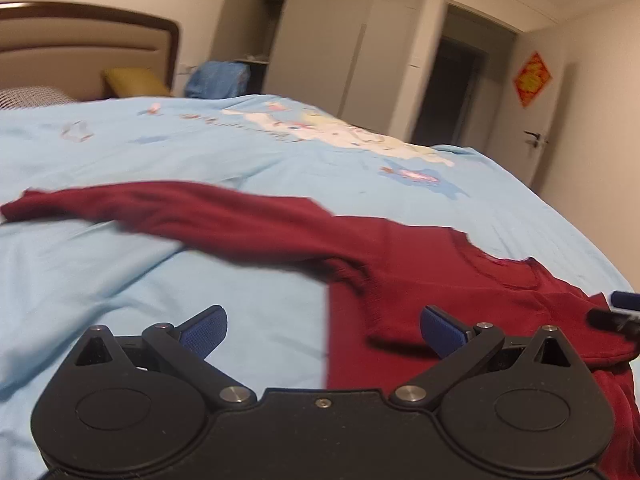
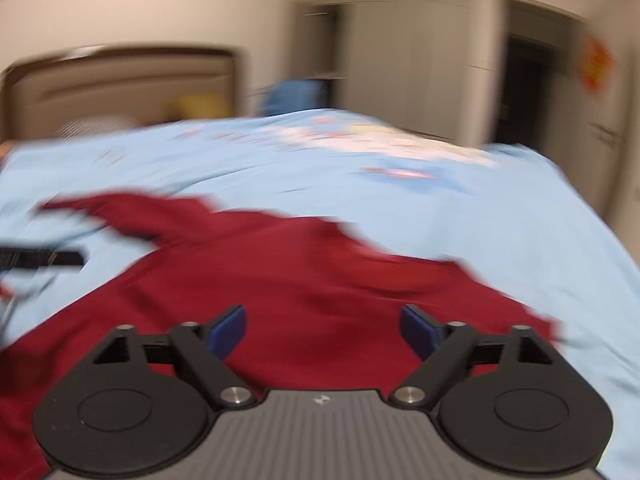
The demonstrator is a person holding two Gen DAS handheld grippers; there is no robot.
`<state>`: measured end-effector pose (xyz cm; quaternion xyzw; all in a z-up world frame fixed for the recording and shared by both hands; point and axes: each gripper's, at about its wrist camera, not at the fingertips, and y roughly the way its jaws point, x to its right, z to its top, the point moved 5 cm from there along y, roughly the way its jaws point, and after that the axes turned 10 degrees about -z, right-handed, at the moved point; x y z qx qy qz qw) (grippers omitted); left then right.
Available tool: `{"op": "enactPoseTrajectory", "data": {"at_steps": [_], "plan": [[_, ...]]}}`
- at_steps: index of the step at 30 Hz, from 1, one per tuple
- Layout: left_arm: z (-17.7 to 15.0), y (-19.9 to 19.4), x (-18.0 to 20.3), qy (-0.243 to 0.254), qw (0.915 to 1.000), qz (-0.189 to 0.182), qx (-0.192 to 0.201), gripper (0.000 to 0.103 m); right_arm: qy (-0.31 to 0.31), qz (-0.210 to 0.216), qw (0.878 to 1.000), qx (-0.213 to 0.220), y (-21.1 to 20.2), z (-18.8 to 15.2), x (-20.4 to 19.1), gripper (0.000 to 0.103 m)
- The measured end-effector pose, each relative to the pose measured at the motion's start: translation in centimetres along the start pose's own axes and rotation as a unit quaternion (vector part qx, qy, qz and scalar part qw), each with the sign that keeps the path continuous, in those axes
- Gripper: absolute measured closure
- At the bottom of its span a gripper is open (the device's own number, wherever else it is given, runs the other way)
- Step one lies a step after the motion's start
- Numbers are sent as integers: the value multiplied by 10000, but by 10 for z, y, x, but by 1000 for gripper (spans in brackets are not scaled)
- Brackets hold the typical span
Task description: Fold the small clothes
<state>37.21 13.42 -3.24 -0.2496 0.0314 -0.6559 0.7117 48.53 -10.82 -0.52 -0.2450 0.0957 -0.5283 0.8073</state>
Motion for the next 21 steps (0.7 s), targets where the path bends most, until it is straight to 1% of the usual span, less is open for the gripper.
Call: {"op": "enactPoseTrajectory", "data": {"at_steps": [2, 3, 5, 7, 8, 9, 10, 11, 13, 14, 15, 16, 17, 18, 19, 20, 21], "plan": [[5, 24, 16, 247, 9997, -82, 7, 1, 744, -309, 9967, -83, 0, -1, 44, 11], [6, 35, 22, 364, 9993, -91, 6, 1, 1188, -426, 9919, -133, 2, -3, 66, 11], [6, 57, 30, 523, 9986, -53, -38, 1, 2021, -656, 9768, -277, 8, -9, 107, 11], [4, 73, 33, 559, 9984, -25, -110, 1, 2695, -866, 9581, -441, 20, -20, 142, 18], [1, 79, 34, 550, 9983, -27, -185, 1, 2904, -932, 9509, -527, 26, -25, 156, 26], [-3, 84, 33, 550, 9981, -19, -285, 1, 3041, -992, 9455, -608, 33, -29, 166, 33], [-6, 88, 33, 566, 9978, 11, -355, 1, 3145, -1018, 9413, -679, 43, -36, 175, 36], [-10, 90, 32, 560, 9976, 45, -410, 1, 3178, -954, 9404, -740, 50, -39, 179, 39], [-15, 94, 26, 466, 9975, 55, -519, 0, 3077, -695, 9446, -908, 65, -44, 178, 42], [-17, 95, 24, 414, 9976, 42, -559, 0, 2973, -624, 9479, -961, 70, -45, 172, 49], [-18, 97, 23, 389, 9975, 34, -584, 0, 2841, -577, 9521, -975, 73, -45, 168, 66], [-18, 97, 23, 386, 9975, 34, -592, 0, 2681, -539, 9572, -950, 72, -43, 164, 78], [-19, 97, 23, 395, 9975, 35, -588, 0, 2563, -619, 9607, -867, 68, -40, 165, 89], [-20, 97, 23, 406, 9975, 33, -586, 0, 2546, -690, 9623, -667, 60, -37, 168, 93], [-20, 97, 23, 413, 9974, 27, -589, 0, 2578, -697, 9627, -444, 51, -33, 174, 93], [-20, 97, 22, 419, 9974, 20, -593, 0, 2595, -807, 9619, -288, 43, -27, 182, 96], [-21, 98, 22, 432, 9973, 17, -600, 0, 2611, -956, 9603, -248, 39, -26, 190, 98]]}}
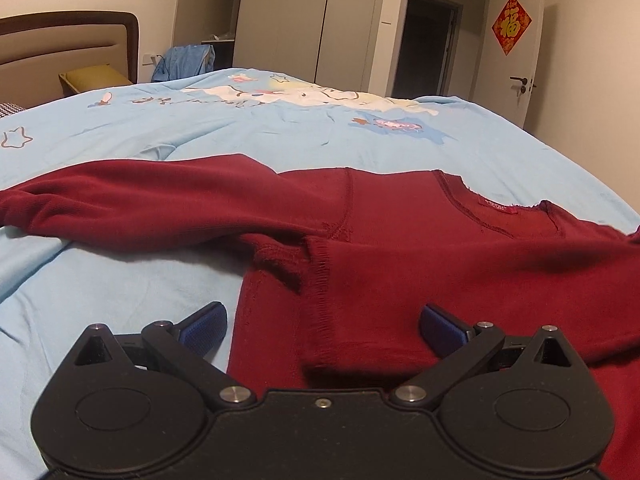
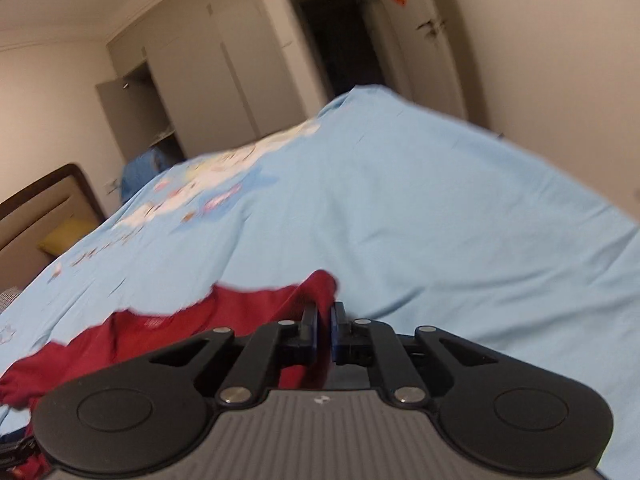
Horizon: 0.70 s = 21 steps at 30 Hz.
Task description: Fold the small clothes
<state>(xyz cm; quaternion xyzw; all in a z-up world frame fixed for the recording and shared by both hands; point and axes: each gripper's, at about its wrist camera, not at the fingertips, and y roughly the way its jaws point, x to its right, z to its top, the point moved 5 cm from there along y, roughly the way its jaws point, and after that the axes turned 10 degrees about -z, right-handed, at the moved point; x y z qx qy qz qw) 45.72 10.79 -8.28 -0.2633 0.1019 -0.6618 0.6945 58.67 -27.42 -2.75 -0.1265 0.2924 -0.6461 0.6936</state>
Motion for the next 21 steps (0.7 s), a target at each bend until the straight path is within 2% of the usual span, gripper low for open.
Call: {"op": "enactPoseTrajectory", "data": {"at_steps": [2, 4, 7, 10, 11, 12, 14, 15, 17, 18, 19, 20, 21], "plan": [[0, 2, 1, 40, 10000, 15, -22, 0, 73, -226, 9996, -139, 8, 2, 15, 103], [-1, 2, 2, 73, 10000, 52, -37, 0, 36, -441, 9983, -381, 19, -8, 26, 103], [-1, 3, 2, 68, 10000, 49, -38, 0, 472, -52, 9981, -384, 10, -17, 40, 103], [-1, 3, 1, 37, 10000, 28, -38, 0, 539, 150, 9980, -286, -12, -22, 42, 93], [-1, 3, 0, 32, 10000, 24, -36, 0, 544, 253, 9978, -289, -20, -23, 41, 85], [-1, 3, 1, 31, 10000, 23, -31, 0, 620, 412, 9968, -302, -29, -24, 40, 66], [-1, 3, 1, 36, 10000, 26, -23, 0, 848, 748, 9928, -391, -44, -26, 37, 45], [-1, 3, 1, 38, 10000, 28, -18, 0, 877, 885, 9912, -442, -49, -29, 34, 44], [-1, 3, 1, 35, 10000, 24, -5, 0, 730, 932, 9912, -584, -55, -36, 25, 45], [-2, 3, 1, 30, 10000, 19, 1, 0, 609, 859, 9920, -697, -55, -41, 21, 51], [-2, 2, 1, 22, 10000, 13, 7, 0, 475, 772, 9925, -825, -54, -48, 16, 62], [-2, 2, 0, 13, 10000, 4, 14, 0, 293, 722, 9929, -904, -55, -56, 12, 92], [-2, 2, 0, 1, 10000, -6, 24, 0, 80, 610, 9939, -916, -57, -63, 9, 92]]}}
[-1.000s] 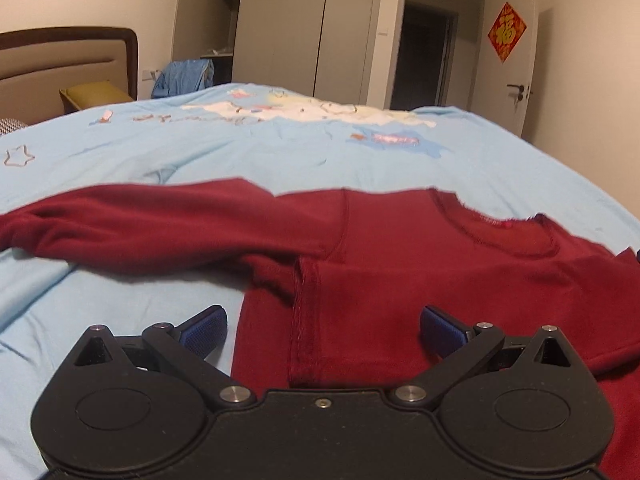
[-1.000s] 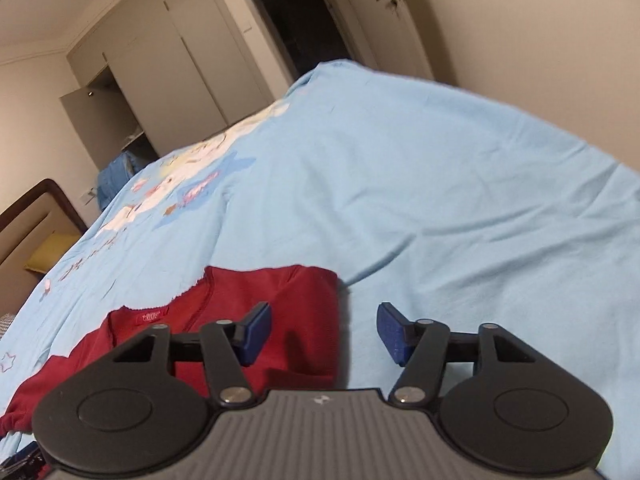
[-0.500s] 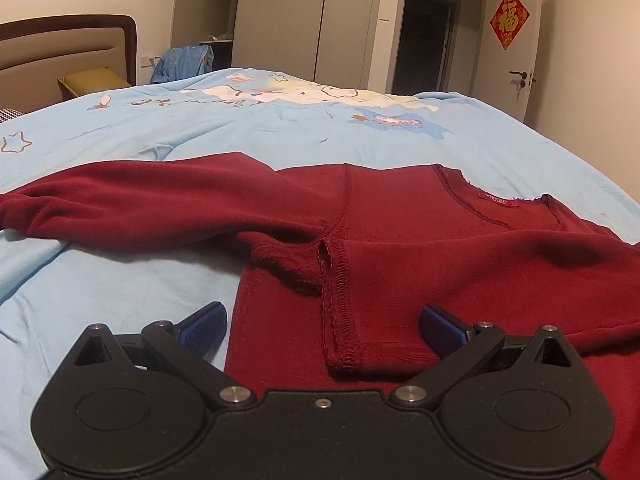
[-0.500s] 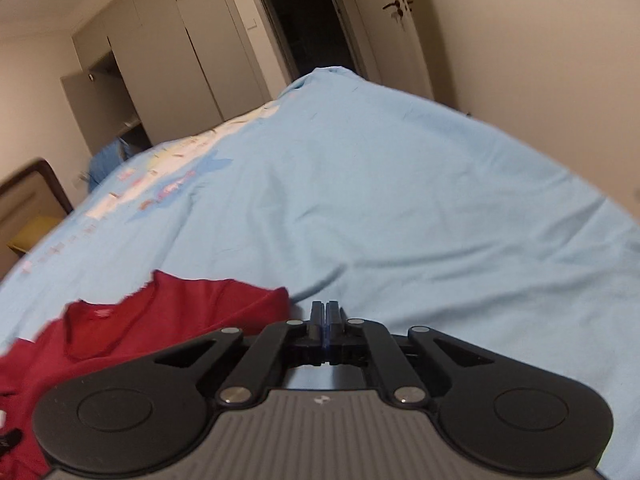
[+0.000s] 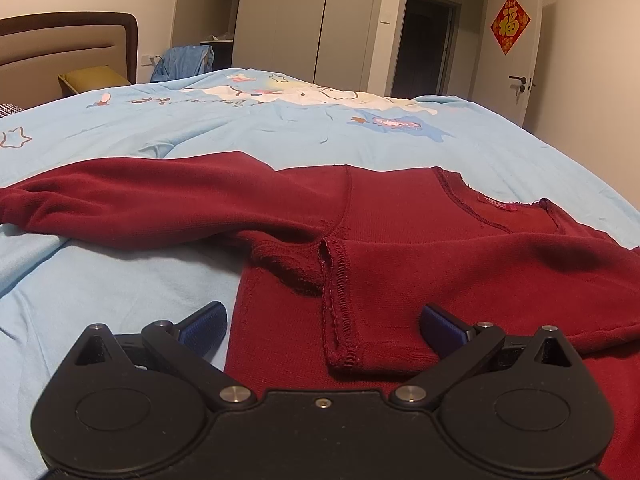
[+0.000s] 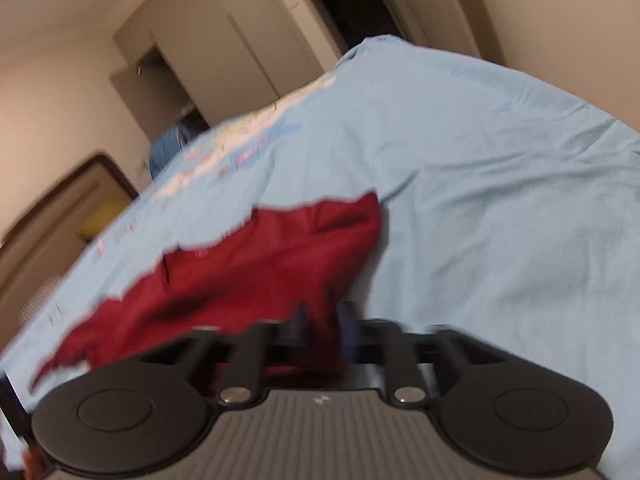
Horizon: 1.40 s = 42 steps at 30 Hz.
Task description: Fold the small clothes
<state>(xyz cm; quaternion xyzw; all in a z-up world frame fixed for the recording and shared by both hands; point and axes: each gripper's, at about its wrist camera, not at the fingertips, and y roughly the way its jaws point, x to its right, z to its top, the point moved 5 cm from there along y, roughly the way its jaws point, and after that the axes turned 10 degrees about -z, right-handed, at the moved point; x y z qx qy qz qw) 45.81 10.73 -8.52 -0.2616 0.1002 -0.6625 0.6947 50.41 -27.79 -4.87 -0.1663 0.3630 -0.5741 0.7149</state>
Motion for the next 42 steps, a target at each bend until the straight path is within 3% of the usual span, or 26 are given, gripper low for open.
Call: {"op": "enactPoseTrajectory", "data": {"at_steps": [3, 13, 16, 18, 21, 27, 30, 33, 39, 42], "plan": [[0, -1, -1, -36, 10000, -33, 26, 0, -491, -315, 9981, 218, -9, -21, -7, 94], [0, -4, -5, -172, 9997, -139, 110, 0, -31, -301, 9992, 266, -8, -37, 9, 92], [0, -6, -6, -225, 9995, -185, 149, 0, 83, -357, 9987, 342, -15, -38, 9, 78], [-1, -8, -8, -300, 9991, -247, 196, 0, 46, -417, 9982, 417, -22, -41, 7, 56], [-1, -10, -11, -423, 9982, -327, 254, 0, -74, -436, 9975, 556, -36, -49, -1, 33], [-1, -34, -20, -804, 9946, -611, 226, 1, -680, -321, 9930, 911, -69, -71, -37, 4], [-1, -54, -34, -1086, 9908, -790, 168, 1, -1217, -159, 9864, 1095, -82, -82, -64, 0], [1, -77, -59, -1253, 9894, -718, 152, 1, -1727, 9, 9773, 1228, -89, -95, -91, 0], [11, -119, -143, -1771, 9837, -19, 326, 1, -2431, 503, 9601, 1287, -89, -127, -129, 0], [19, -136, -184, -1918, 9795, 302, 537, 1, -2751, 410, 9544, 1087, -78, -143, -138, 0]]}}
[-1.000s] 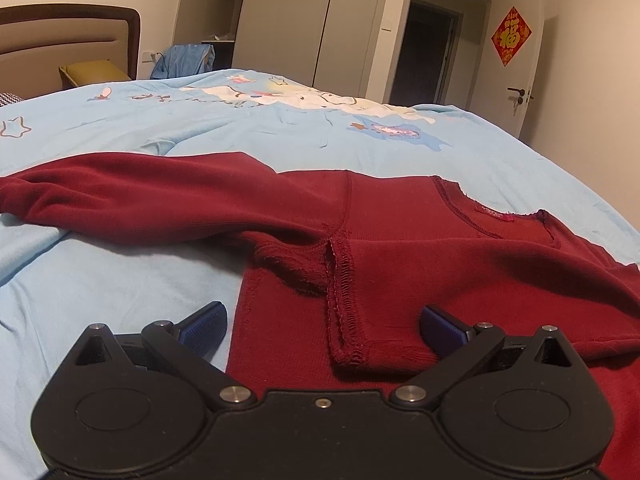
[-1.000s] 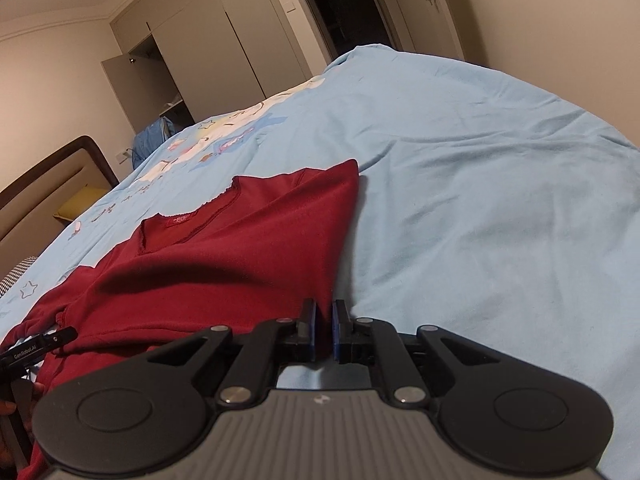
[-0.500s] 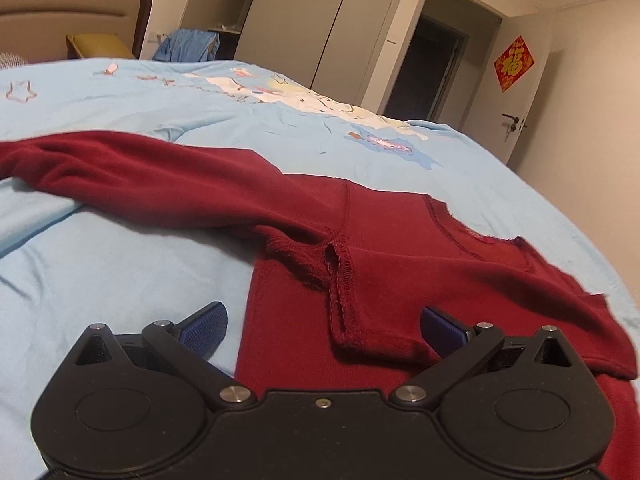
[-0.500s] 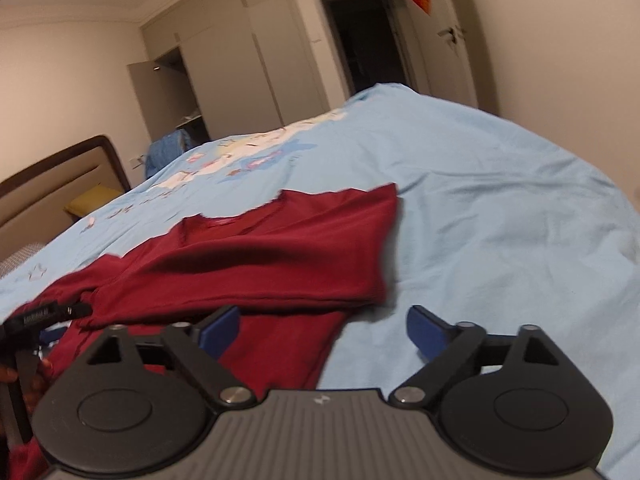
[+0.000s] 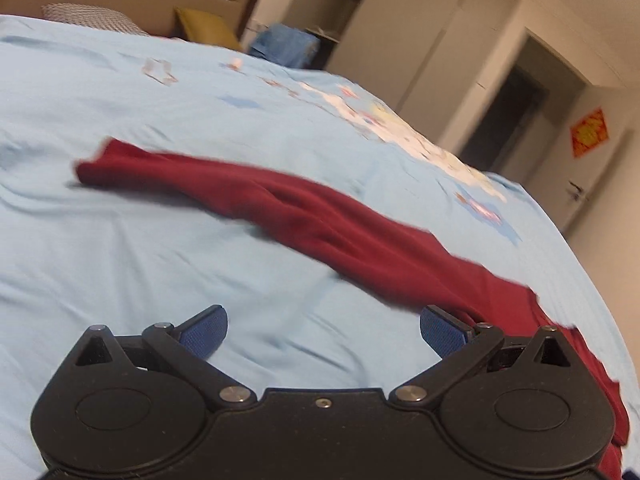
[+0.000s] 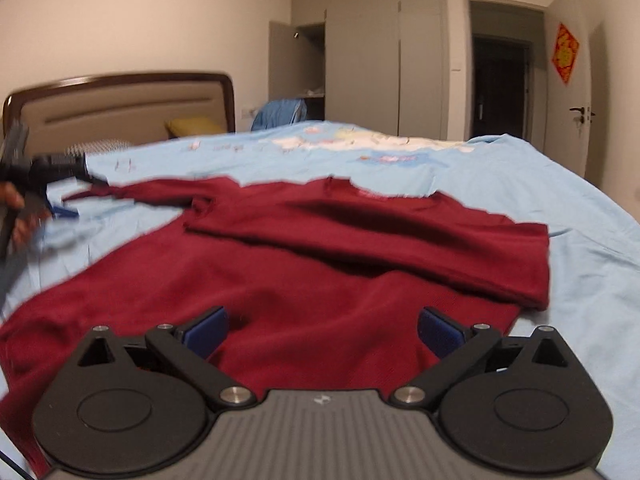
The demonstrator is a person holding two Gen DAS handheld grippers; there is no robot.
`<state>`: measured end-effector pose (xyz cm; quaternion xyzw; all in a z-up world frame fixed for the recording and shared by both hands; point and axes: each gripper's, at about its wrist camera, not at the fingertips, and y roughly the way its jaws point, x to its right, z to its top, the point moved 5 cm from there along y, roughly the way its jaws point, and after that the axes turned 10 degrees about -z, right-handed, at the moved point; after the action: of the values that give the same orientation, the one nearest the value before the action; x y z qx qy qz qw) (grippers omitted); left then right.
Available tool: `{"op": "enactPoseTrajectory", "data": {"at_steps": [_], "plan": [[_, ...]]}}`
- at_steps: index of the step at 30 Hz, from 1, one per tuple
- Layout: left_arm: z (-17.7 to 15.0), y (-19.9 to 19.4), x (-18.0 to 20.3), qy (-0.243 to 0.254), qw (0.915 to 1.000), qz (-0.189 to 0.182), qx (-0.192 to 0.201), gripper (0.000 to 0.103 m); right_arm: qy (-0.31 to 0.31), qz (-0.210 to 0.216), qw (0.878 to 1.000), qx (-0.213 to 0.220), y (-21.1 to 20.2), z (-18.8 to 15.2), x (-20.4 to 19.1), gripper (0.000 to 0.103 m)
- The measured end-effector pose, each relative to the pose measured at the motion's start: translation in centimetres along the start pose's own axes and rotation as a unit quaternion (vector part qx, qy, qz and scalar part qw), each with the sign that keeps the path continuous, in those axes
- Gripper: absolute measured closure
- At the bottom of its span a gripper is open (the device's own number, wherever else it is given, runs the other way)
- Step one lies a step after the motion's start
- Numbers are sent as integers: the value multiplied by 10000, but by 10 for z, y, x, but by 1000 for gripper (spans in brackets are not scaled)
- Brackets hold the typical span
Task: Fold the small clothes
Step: 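Reach the left gripper to the other sleeve cuff and close on it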
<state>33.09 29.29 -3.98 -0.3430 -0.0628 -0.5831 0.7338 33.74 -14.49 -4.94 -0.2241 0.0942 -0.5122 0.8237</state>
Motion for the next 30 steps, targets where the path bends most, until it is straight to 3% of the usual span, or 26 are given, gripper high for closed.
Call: {"op": "enactPoseTrajectory", "data": {"at_steps": [3, 6, 10, 13, 14, 15, 16, 18, 20, 23, 25, 30], "plan": [[26, -6, -39, -358, 9980, 426, 301, 1, -240, -91, 9996, -154, 8, -6, -8, 0], [48, -6, -78, -1261, 9897, 309, 600, 1, -219, -69, 9994, -263, 14, -9, -8, 0], [64, 0, -105, -2254, 9684, 27, 1066, 4, -39, 2, 9991, -411, 21, -12, -2, 0], [74, 8, -113, -2733, 9528, -62, 1319, 24, -36, 2, 9990, -450, 23, -14, -1, 0], [76, 10, -115, -2850, 9480, -83, 1412, 36, -45, 0, 9989, -457, 24, -14, -1, 0], [78, 12, -117, -2940, 9432, -80, 1546, 55, -49, 0, 9989, -459, 24, -15, -1, 0], [80, 14, -119, -2969, 9408, -60, 1633, 63, -45, 6, 9989, -459, 24, -16, 0, 0], [88, 16, -121, -2861, 9423, 4, 1741, 86, -9, 35, 9990, -456, 25, -17, 1, 0], [98, 14, -116, -2673, 9448, -117, 1893, 98, 50, 82, 9989, -467, 25, -17, 3, 0], [118, -5, -92, -2012, 9504, -689, 2271, 100, 102, 121, 9987, -475, 26, -18, 4, 0], [125, -16, -81, -1701, 9532, -758, 2382, 103, 116, 131, 9988, -467, 25, -18, 5, 0], [110, -23, -96, -1822, 9615, 13, 2059, 103, 145, 148, 9988, -442, 25, -19, 6, 0]]}}
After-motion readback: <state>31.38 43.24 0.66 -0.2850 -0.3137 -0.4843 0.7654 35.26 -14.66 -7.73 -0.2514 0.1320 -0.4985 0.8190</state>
